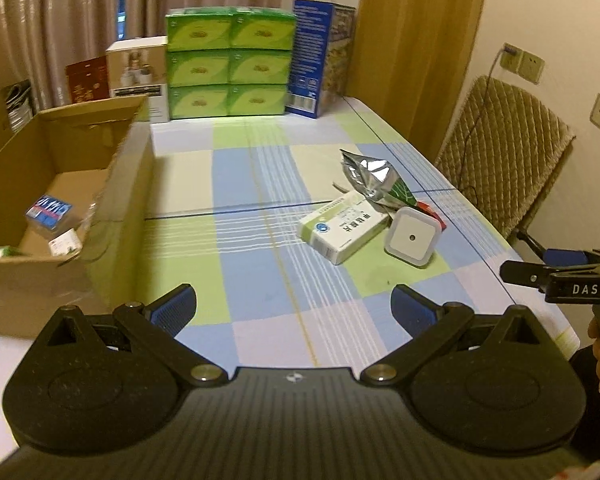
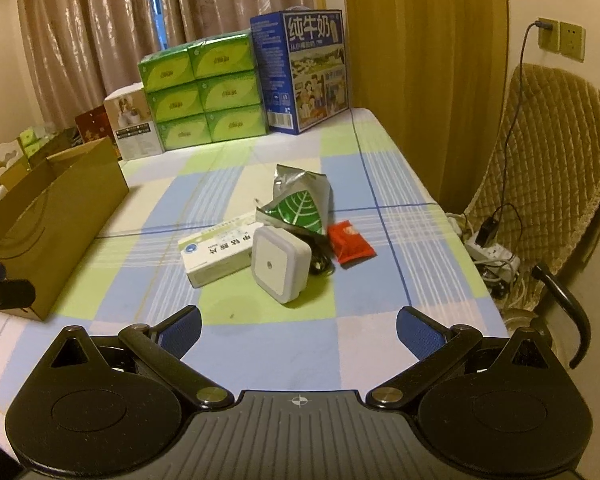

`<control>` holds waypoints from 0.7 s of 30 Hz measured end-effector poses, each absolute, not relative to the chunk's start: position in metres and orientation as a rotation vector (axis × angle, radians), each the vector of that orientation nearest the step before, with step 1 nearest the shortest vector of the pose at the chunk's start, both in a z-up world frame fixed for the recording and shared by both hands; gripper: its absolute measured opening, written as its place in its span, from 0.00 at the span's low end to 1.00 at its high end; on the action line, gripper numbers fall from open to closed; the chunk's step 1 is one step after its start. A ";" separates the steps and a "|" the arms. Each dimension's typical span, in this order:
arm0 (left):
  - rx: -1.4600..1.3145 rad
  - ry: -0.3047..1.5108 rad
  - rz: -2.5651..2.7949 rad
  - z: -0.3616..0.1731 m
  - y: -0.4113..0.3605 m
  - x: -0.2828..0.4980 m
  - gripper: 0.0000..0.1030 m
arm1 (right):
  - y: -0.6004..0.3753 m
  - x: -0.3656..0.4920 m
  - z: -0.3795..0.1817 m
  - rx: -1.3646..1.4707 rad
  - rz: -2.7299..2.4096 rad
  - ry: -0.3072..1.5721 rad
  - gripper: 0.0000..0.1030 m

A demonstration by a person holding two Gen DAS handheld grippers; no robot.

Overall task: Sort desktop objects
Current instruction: 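Return both tools to the table toward the tablet box and night-light, then grasp the white tablet box with left tool while right tool grasps the white night-light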

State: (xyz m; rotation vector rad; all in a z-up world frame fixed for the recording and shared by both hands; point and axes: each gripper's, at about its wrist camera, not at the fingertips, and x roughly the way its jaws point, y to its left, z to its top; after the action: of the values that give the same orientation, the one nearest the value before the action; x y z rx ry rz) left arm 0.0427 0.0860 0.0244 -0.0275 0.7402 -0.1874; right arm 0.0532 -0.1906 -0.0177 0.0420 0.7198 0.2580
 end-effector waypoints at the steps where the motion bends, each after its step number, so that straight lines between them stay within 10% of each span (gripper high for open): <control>1: -0.020 0.741 -0.194 0.023 0.083 0.047 0.99 | -0.190 0.056 -0.020 0.036 0.257 0.723 0.98; 12: 0.027 0.744 -0.245 -0.003 0.064 0.096 0.99 | -0.173 0.093 -0.042 -0.003 0.267 0.728 0.97; 21: 0.066 0.752 -0.256 -0.026 0.062 0.139 0.99 | -0.148 0.131 -0.066 -0.096 0.309 0.737 0.76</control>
State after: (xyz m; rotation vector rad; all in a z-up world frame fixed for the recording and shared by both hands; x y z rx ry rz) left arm 0.1391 0.0616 -0.0256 0.0658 0.7516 -0.2561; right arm 0.1314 -0.1481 -0.0660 -0.0956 0.7374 0.3094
